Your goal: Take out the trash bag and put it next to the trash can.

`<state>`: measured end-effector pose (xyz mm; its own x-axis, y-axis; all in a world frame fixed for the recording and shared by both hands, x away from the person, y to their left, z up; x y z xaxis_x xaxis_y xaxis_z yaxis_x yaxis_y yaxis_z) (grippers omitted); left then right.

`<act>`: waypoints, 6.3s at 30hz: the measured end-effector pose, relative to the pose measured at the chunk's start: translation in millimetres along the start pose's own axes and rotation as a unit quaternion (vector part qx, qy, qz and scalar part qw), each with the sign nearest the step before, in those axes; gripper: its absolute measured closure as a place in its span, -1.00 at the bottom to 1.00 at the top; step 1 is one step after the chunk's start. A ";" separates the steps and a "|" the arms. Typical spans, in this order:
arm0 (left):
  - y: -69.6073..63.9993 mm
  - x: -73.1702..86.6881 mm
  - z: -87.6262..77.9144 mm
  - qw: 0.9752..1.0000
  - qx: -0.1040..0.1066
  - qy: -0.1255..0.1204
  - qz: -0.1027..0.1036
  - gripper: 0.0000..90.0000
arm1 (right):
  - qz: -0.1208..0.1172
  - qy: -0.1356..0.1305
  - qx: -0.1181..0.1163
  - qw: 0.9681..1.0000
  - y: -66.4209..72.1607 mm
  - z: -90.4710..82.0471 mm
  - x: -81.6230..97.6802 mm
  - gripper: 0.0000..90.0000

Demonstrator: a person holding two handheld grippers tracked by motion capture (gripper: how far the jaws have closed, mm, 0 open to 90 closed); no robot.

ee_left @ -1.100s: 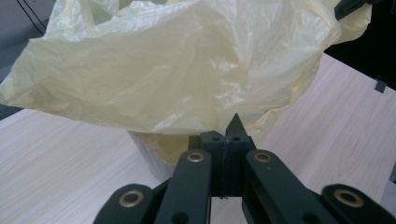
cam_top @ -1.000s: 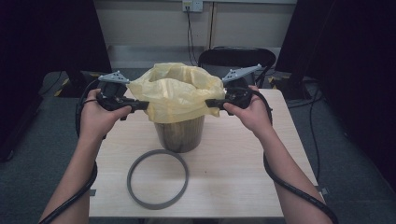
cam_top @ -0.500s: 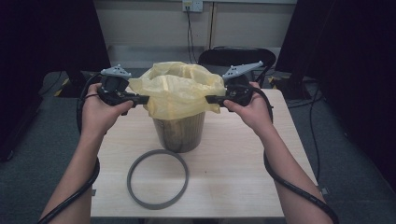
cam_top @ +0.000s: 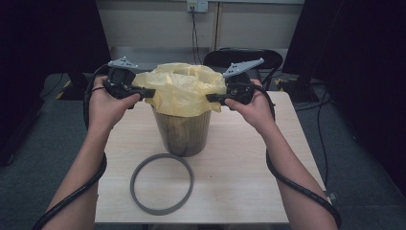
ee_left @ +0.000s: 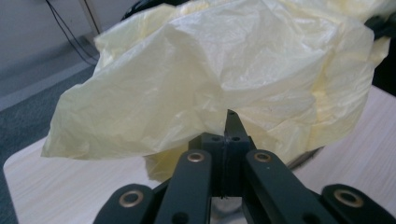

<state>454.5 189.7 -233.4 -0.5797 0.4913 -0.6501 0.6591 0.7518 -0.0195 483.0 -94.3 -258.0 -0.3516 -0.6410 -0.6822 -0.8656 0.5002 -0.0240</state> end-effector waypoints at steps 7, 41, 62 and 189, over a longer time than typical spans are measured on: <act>-3.3 -10.5 8.9 1.000 0.003 0.002 0.010 1.00 | -0.016 0.007 0.006 1.000 1.0 4.0 -6.4 0.88; -21.9 -36.7 51.6 0.998 0.022 0.025 0.057 1.00 | -0.048 0.003 -0.011 0.999 19.4 52.0 -38.2 -0.15; -23.0 -41.1 49.1 0.997 0.061 0.013 0.041 1.00 | -0.049 -0.035 -0.024 0.998 22.2 73.8 -49.9 0.32; -33.7 -42.1 45.1 0.996 0.053 0.022 0.072 1.00 | -0.056 0.000 0.019 0.998 17.2 57.1 -36.9 -0.34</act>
<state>478.3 123.9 -239.7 -0.4934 0.6114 -0.6187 0.7831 0.6218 -0.0101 501.4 -28.8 -274.9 -0.2537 -0.6946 -0.6731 -0.8850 0.4476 -0.1282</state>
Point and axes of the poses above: each handheld gripper's, and its own axes: z roughly forward along the jaws, x roughly out of its underside, y roughly to its left, the point moved 3 cm from there along z, roughly forward along the jaws, and after that the axes turned 15 degrees about y, right-handed, at the moved point
